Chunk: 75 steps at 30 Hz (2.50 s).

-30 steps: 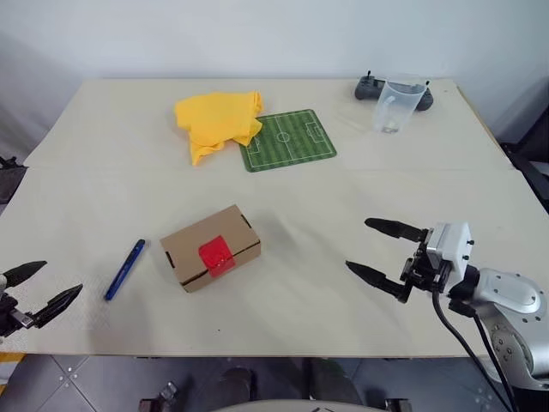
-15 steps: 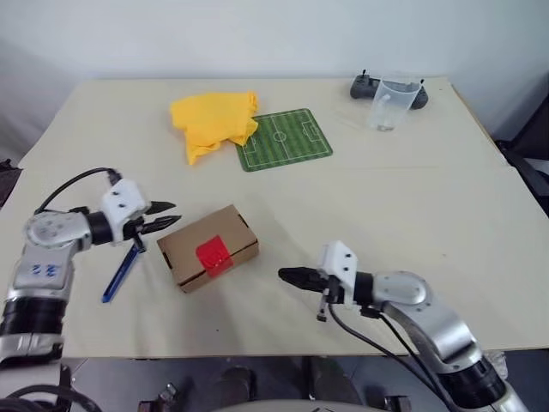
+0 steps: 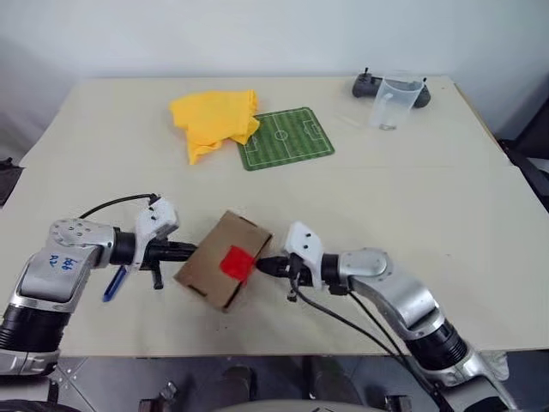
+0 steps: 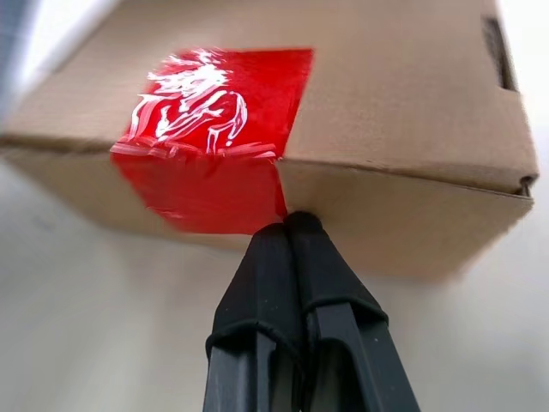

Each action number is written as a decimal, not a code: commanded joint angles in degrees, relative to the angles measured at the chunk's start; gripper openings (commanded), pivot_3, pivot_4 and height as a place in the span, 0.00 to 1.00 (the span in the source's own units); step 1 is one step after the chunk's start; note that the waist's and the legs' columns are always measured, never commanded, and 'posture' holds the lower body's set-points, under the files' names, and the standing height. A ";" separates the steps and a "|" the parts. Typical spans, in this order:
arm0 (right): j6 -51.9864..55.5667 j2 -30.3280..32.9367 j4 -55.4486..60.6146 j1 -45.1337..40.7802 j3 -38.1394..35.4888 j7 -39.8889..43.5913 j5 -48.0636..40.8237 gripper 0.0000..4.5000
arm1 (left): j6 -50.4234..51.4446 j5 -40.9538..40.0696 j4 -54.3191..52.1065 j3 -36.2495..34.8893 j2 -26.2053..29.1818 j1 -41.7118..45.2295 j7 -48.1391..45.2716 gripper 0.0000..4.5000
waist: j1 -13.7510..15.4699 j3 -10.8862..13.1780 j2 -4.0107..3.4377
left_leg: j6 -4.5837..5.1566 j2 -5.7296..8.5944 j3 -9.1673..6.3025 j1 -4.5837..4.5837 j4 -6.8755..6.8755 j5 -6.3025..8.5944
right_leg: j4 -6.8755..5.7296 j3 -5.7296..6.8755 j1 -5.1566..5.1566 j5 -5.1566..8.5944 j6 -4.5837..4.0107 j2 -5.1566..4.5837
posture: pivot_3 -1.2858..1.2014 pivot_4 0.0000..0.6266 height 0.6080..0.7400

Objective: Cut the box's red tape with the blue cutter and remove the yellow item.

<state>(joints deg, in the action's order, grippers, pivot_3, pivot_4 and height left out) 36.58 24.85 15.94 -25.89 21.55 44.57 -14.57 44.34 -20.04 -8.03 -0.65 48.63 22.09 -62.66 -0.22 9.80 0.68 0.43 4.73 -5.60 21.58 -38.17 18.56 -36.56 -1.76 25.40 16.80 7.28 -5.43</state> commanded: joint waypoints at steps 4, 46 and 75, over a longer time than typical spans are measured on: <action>-1.45 3.46 -2.33 -2.39 -6.27 0.95 0.28 0.00 | 7.83 -1.69 -6.05 6.28 -8.68 1.66 7.56 0.01 | 0.16 0.00 0.00 | 0.00 0.05 0.01 -0.02 0.00 -0.01 | 0.01 -0.01 -0.01 0.00 0.00 -0.01 | 0.52 0.24 1.00; -17.32 14.77 15.02 19.86 -37.61 18.33 -24.66 1.00 | -34.62 -4.82 29.45 -42.62 7.28 -28.58 -8.02 0.99 | -0.08 0.08 -0.19 | -0.19 -0.42 0.27 -0.26 0.37 0.02 | 0.56 -0.12 -0.11 0.04 -0.08 0.10 | 0.52 0.24 1.00; -22.64 14.32 18.07 20.91 -28.93 21.84 -27.58 1.00 | -46.07 -2.68 15.33 -34.44 -18.24 -34.12 16.11 0.99 | 1.13 -0.19 0.25 | -0.12 -0.56 -0.07 -0.60 0.13 0.48 | 0.98 -0.13 -0.88 -0.02 -0.11 0.16 | 0.52 0.24 1.00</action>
<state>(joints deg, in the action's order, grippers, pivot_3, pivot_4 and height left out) 14.85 38.97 33.01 -4.41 -7.27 66.84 -42.11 0.14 -25.05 7.19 -35.38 31.13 -12.49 -50.88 0.91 9.61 0.93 0.32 4.20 -5.66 20.98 -38.04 19.04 -35.58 -1.88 24.51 16.78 7.18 -5.29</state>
